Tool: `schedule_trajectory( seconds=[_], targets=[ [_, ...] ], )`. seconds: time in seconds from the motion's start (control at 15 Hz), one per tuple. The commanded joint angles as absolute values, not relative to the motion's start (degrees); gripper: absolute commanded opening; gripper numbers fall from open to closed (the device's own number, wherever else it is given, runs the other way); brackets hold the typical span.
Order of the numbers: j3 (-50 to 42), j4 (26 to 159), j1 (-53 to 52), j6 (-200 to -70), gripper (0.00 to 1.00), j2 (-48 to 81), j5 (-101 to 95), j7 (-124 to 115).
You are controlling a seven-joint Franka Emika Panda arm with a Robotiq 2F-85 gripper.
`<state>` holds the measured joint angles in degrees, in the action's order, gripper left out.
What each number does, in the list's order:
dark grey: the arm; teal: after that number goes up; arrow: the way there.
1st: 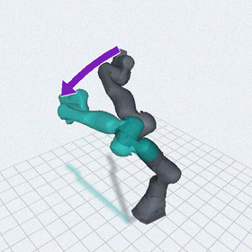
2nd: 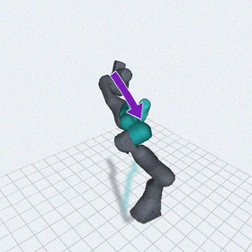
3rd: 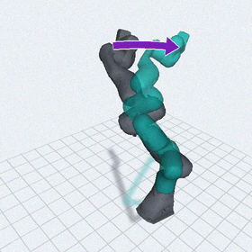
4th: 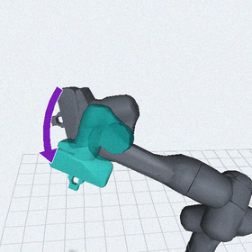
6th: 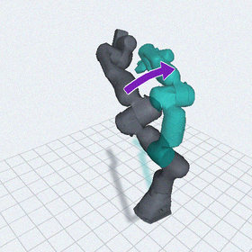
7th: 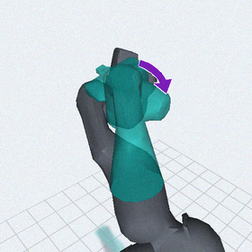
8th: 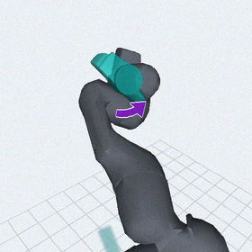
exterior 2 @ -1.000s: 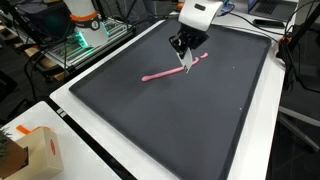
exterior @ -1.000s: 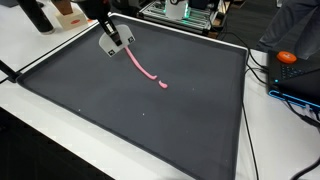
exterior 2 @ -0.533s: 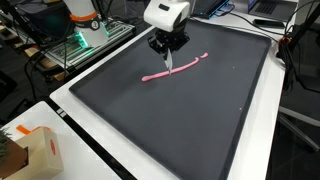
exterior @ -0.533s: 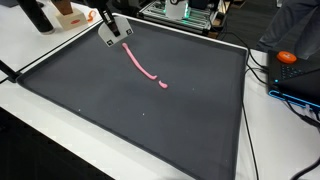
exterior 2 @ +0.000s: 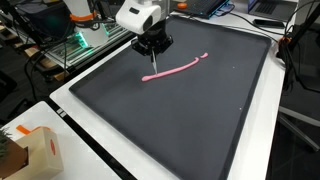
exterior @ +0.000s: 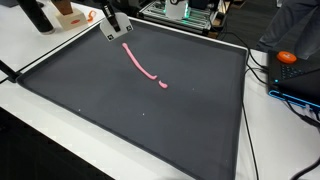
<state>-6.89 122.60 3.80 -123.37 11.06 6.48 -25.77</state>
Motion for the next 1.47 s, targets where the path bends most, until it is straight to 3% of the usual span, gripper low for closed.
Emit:
schedule_trajectory(
  seconds=[0.0,1.4],
  targets=[
    [-7.1,127.9,4.8,-126.9,0.01,7.5,9.0,-24.0],
    [-3.5,136.3,3.0,-140.8,0.01,-0.1,11.1,-13.9]
  ],
)
